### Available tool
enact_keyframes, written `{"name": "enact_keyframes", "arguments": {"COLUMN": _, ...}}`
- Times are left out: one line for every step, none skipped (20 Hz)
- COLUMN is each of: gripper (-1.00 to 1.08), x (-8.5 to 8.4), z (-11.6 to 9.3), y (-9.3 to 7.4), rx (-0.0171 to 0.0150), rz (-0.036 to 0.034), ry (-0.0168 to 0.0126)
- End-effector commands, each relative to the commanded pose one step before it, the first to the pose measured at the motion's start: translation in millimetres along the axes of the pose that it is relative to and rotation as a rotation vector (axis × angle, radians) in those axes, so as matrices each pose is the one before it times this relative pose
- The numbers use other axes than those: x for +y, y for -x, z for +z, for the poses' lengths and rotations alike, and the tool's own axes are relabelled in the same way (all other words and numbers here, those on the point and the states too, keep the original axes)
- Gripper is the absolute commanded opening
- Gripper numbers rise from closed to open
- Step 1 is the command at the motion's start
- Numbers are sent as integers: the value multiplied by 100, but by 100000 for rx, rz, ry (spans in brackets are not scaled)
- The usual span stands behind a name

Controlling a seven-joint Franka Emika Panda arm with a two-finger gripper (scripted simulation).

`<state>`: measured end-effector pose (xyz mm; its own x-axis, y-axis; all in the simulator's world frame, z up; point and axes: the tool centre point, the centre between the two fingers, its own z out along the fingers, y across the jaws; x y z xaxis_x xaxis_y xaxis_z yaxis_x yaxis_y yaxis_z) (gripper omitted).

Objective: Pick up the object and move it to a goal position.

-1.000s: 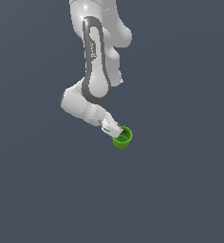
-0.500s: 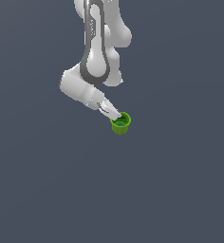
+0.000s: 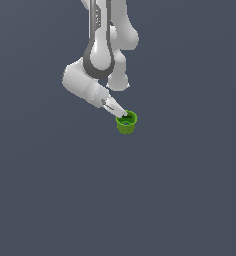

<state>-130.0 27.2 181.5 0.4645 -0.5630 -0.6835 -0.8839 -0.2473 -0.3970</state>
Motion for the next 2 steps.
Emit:
{"name": "enact_keyframes", "arguments": {"gripper": -100, "x": 78, "z": -198, "y": 247, "rx": 30, "rz": -121, "ry": -50}}
{"name": "enact_keyframes", "arguments": {"gripper": -100, "x": 3, "z": 7, "y": 26, "rx": -23, "rz": -28, "ry": 33}}
